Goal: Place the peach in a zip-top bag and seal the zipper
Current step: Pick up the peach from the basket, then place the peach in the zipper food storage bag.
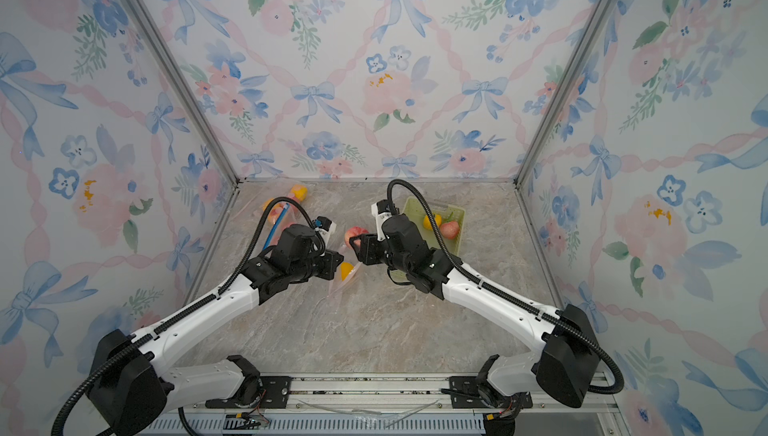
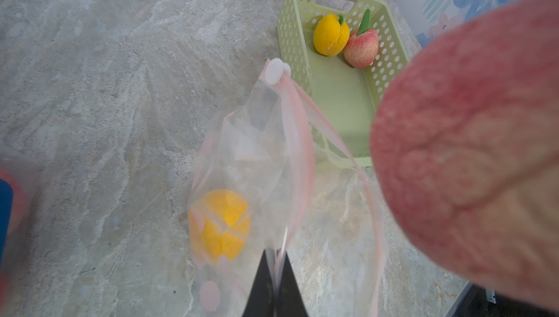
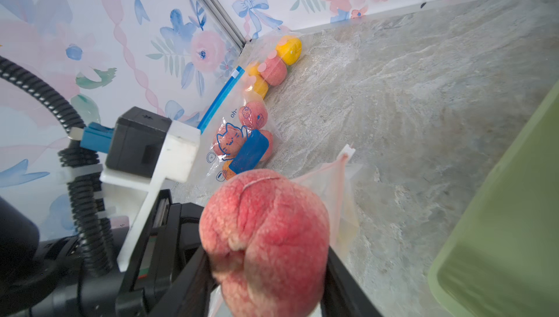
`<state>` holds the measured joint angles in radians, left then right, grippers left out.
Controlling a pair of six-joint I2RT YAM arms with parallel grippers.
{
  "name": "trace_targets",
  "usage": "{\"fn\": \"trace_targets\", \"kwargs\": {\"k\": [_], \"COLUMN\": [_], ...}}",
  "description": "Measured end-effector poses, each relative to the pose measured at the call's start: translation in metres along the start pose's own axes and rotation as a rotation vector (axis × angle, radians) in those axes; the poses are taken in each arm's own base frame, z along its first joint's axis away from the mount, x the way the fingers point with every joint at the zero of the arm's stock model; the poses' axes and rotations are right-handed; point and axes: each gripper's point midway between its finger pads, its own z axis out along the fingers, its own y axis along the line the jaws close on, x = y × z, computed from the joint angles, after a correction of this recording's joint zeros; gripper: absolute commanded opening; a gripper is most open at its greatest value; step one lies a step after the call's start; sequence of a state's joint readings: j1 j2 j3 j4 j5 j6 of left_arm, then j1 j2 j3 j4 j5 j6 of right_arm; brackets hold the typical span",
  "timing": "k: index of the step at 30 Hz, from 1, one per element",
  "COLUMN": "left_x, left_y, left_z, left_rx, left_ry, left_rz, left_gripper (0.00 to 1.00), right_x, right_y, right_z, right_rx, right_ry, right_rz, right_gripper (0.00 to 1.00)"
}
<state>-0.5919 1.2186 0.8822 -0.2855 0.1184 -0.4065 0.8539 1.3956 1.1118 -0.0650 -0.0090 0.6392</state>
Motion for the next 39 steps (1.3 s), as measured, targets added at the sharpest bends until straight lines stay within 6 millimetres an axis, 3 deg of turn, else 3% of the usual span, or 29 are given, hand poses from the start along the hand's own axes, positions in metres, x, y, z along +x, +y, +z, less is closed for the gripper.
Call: {"fn": "trace_targets", "kwargs": {"k": [7,14,19,25,29,35,39], "left_x": [0.001,0.001,-0.001,0.001,0.002,0.000,0.001], "left_y": [0.001,0.003,-0.001,-0.011,-0.030,-0.039,-0.039], "left_z": [0.000,0.000,0.000,0.000,-0.003,-0.009,-0.009], "left_rx": [-0.003,-0.015,0.000,0.039,0.110,0.152,0.154], "left_ry": [0.002,0.002,-0.007,0.003,0.014,0.007,0.014], "left_rz": [-0.018,-0.044,-0.049,-0.052,-0.041,-0.053,-0.057], "left_gripper": [0.00,0.00,0.00,0.00,0.00,0.00,0.00], "right_x": [0.029,0.052,0.065,0.063,0.065,0.072,0.070], "right_y": [-0.008,-0.031,-0.034,-0.037,-0.045,-0.060,-0.065], "right_z": [0.031,0.031,0.027,0.027,0.030,0.030,0.025], "right_rx": [0.026,0.121,0.187,0.264,0.315,0.382,0.413], "right_ry": [0.054,0.083,0.112,0.118,0.132,0.163,0.163], "right_rz": [0.021,0.022,-0.022,-0.083,-0.124,-0.165,-0.184], "right_gripper": [0.46,0.47,0.47,0.49,0.50,0.76,0.82]}}
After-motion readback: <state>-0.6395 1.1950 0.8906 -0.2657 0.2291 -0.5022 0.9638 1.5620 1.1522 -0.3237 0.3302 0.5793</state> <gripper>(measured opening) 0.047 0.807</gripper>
